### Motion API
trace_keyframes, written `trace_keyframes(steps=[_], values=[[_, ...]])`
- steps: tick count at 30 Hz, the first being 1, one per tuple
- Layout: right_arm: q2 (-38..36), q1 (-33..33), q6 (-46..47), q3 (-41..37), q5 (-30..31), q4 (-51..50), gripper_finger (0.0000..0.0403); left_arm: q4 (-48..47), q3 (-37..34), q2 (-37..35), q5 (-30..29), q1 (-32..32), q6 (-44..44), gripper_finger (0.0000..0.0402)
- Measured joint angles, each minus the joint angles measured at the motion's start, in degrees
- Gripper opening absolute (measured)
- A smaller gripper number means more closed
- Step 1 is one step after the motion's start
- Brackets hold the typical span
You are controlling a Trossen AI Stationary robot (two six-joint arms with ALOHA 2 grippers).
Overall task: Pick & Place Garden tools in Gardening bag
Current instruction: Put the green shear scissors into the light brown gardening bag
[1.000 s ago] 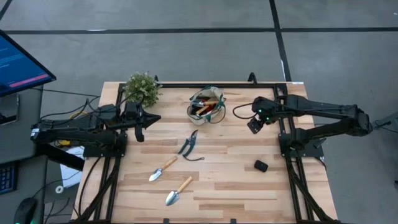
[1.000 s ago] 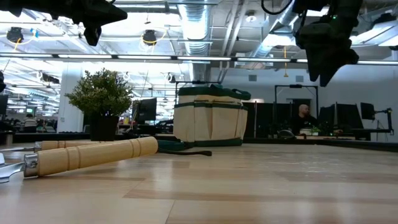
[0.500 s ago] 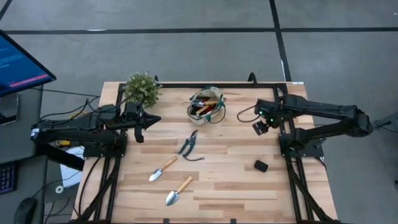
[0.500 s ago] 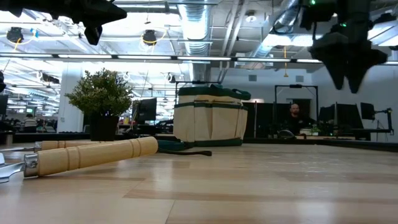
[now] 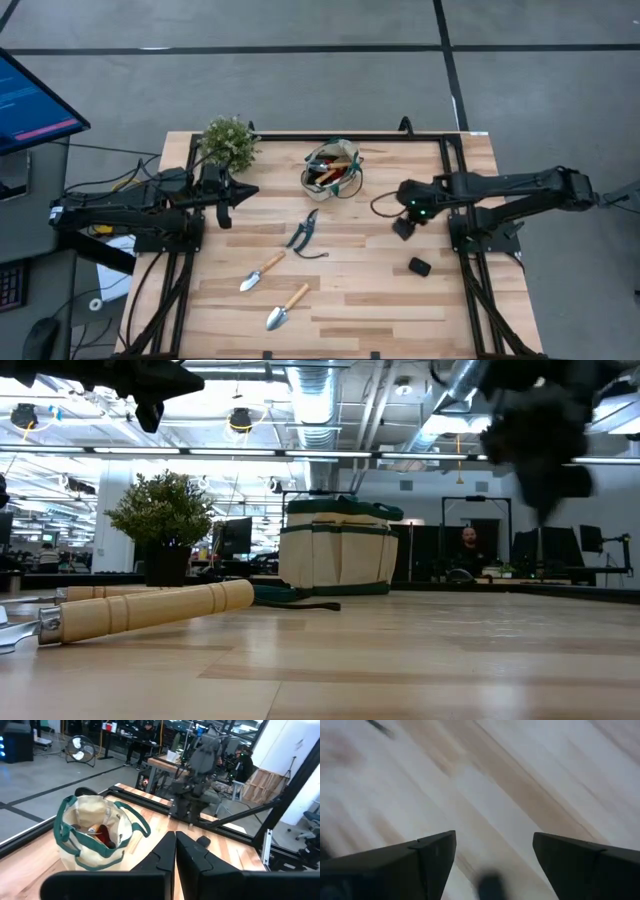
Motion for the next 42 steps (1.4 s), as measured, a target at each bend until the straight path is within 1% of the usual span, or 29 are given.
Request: trace_keyframes(steps=[2,3,5,7,10,13,17,20,23,25,27,29,30,34,38,40,42], values=[[1.14,0.12,-1.24,0.60,-0.14,7.66,0.0256,-0.05,0.00,0.00,-0.16,0.00,-0.43,0.0009],[1.73,0.12,-2.22,1.26,-0.45,9.60,0.0256,-0.44,0.00,0.01,-0.15,0.00,-1.43,0.0007],[2.90,0.10,-3.92,3.50,-0.72,11.86,0.0256,-3.60,0.00,0.45,-0.15,-0.02,-4.82,0.0005],[3.62,0.10,-5.60,5.98,-0.73,12.69,0.0256,-8.98,0.00,1.60,-0.15,-0.02,-9.02,0.0005],[3.79,0.14,-7.50,9.84,-0.83,12.69,0.0256,-12.91,-0.04,5.65,0.48,-0.32,-14.97,0.0004],[3.34,0.14,-8.08,13.49,-0.85,12.12,0.0256,-12.33,1.14,11.92,0.70,-1.26,-18.94,0.0004],[2.17,0.87,-9.69,17.66,-0.71,10.20,0.0256,-12.28,4.91,23.23,-0.01,-2.29,-23.88,0.0004],[1.26,2.00,-11.82,19.84,-0.67,6.96,0.0256,-13.39,8.39,32.62,-1.53,-2.36,-31.13,0.0004],[0.16,3.00,-12.25,20.86,-0.68,2.53,0.0256,-14.07,11.22,41.54,-1.61,-2.36,-38.28,0.0004],[-0.62,3.95,-12.23,20.88,-0.51,-0.43,0.0256,-13.88,13.65,46.61,-0.06,-2.65,-38.19,0.0009],[-1.46,5.22,-12.24,20.95,0.53,-3.53,0.0256,-13.75,15.91,50.59,3.00,-3.14,-35.93,0.0023],[-2.02,6.49,-12.24,20.95,1.55,-5.77,0.0256,-13.79,17.98,53.80,6.12,-3.75,-32.79,0.0045],[-2.29,7.11,-12.24,20.95,2.16,-6.91,0.0256,-13.85,18.90,54.87,6.72,-4.10,-31.51,0.0058],[-3.06,9.25,-12.26,20.93,5.32,-9.38,0.0256,-13.86,21.67,57.56,4.60,-4.56,-29.84,0.0116],[-3.44,10.49,-12.24,20.93,6.64,-9.79,0.0256,-14.53,22.50,58.34,3.76,-4.55,-29.80,0.0171],[-3.68,10.98,-12.31,20.91,6.79,-9.93,0.0256,-15.69,22.56,59.02,3.15,-4.57,-31.37,0.0187],[-3.74,11.38,-12.48,20.91,6.82,-9.97,0.0256,-19.93,22.41,59.33,2.45,-4.60,-33.95,0.0192]])
